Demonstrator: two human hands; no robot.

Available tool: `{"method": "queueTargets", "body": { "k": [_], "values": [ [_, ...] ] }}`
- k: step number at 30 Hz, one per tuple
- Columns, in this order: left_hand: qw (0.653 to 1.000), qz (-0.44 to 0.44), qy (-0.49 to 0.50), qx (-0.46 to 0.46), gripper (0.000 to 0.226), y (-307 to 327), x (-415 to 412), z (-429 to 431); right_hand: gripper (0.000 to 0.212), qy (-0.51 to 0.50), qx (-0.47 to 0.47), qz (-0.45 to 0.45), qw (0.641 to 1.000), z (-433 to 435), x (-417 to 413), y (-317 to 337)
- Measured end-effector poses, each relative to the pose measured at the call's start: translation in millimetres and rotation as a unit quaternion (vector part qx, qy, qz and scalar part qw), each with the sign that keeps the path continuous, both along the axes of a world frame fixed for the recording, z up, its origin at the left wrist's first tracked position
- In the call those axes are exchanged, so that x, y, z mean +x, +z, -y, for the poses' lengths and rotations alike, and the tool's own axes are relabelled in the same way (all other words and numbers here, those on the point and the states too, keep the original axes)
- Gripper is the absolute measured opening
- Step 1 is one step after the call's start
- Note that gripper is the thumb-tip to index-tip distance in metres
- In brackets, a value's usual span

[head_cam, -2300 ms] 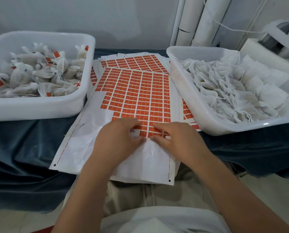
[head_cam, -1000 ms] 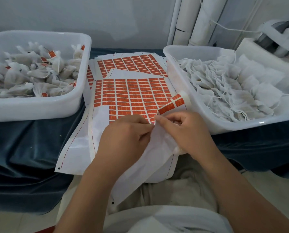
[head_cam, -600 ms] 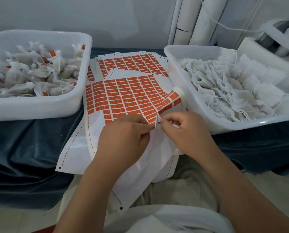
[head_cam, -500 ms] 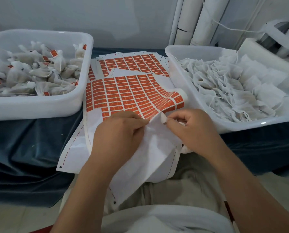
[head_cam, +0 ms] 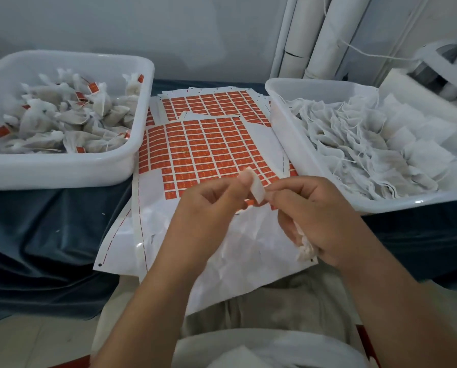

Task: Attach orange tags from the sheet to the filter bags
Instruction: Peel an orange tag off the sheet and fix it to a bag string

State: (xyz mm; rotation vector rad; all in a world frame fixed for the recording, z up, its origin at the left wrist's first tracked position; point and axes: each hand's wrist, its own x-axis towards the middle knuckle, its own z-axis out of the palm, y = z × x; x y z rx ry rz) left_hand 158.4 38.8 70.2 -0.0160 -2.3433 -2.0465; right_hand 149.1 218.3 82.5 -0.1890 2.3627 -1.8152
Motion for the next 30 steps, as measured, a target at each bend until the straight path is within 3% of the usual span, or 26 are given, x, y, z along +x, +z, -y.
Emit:
{"method": "queueTargets", "body": {
  "k": [2,6,9,11,14,17,20,22,24,30],
  "values": [
    [0.999,-0.003,0.009,0.032,0.028,-3,2,-2,0.024,0.007,0.019,-0.019,1.000,4,2,0],
    [0.991,0.002,0.062,0.117,0.025,-7,0,-1,0.018,-0.005,0.040,-0.051,0.998,11,4,3],
    [0.983,-0.006,0.107,0.146,0.023,-11,-1,-2,0.034,-0.012,0.046,-0.019,0.999,15,-5,5],
    [0.981,-0.007,0.120,0.153,0.021,-13,-2,-4,0.045,0.013,0.083,-0.067,0.994,12,0,4],
    [0.982,-0.018,0.115,0.146,0.019,-14,-1,-10,0.038,0.019,0.125,-0.120,0.985,17,3,4],
    [0.983,-0.016,0.113,0.144,0.022,-19,-2,-16,0.033,0.036,0.086,-0.068,0.993,14,-5,-10],
    [0.976,0.012,0.107,0.188,0.028,-27,-2,-21,0.043,0.044,0.047,-0.100,0.993,18,-9,-13],
    [0.969,0.038,0.099,0.224,0.032,-31,-1,-26,0.052,0.070,-0.056,-0.099,0.991,15,-7,-15],
    [0.976,0.052,0.083,0.197,0.037,-35,0,-31,0.055,0.094,-0.141,-0.100,0.980,18,-9,-19],
    [0.990,0.039,0.064,0.120,0.045,-46,4,-44,0.049,0.077,-0.092,-0.119,0.986,20,-3,-25]
  ]
}}
